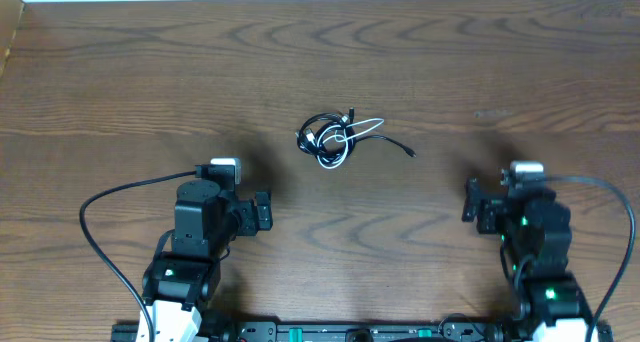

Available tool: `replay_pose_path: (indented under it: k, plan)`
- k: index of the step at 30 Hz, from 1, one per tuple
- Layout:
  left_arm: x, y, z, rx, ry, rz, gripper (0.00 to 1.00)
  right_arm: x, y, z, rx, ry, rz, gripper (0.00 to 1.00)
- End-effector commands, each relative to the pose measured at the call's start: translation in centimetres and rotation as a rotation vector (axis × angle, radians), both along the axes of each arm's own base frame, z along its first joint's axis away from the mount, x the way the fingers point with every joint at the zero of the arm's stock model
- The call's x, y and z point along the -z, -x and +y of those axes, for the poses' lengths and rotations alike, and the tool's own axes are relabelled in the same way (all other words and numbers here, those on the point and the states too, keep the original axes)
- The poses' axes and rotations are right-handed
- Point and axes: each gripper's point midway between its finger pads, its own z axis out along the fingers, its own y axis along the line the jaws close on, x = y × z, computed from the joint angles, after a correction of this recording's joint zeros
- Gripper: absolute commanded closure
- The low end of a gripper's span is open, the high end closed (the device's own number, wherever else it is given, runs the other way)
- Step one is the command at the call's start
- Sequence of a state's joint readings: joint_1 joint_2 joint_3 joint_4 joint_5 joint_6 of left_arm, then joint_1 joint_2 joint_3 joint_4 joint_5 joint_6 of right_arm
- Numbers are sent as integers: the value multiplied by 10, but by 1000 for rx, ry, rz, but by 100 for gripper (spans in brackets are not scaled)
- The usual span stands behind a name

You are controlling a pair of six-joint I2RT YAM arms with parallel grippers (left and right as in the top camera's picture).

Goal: Untangle cables
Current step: 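Raise both arms from rest and orient grippers toward the cable bundle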

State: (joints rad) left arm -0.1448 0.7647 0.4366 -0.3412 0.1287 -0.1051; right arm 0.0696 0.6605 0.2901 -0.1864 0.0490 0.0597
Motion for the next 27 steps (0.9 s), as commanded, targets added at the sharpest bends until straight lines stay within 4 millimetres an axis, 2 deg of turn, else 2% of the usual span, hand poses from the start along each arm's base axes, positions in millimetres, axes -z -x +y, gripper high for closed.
replay_pose_path:
  k: [1,6,13,19,24,27]
  plan:
    - [-11,-4,0,-5,11,-23,2,-5,-10,0,-11,37,88,1]
    - [-11,-4,0,-6,10,-22,2,-6,-20,1,-47,87,188,1]
    - [-11,-4,0,-6,10,-22,2,-14,-29,17,-114,23,154,1]
    - [-19,-11,-1,-9,21,-62,2,-19,-33,19,-123,16,128,1]
    - [-37,-18,-2,-22,43,-101,2,-21,-35,21,-117,-7,115,1]
    - [-58,-24,-3,-22,49,-142,2,-21,-35,22,-122,-11,115,1]
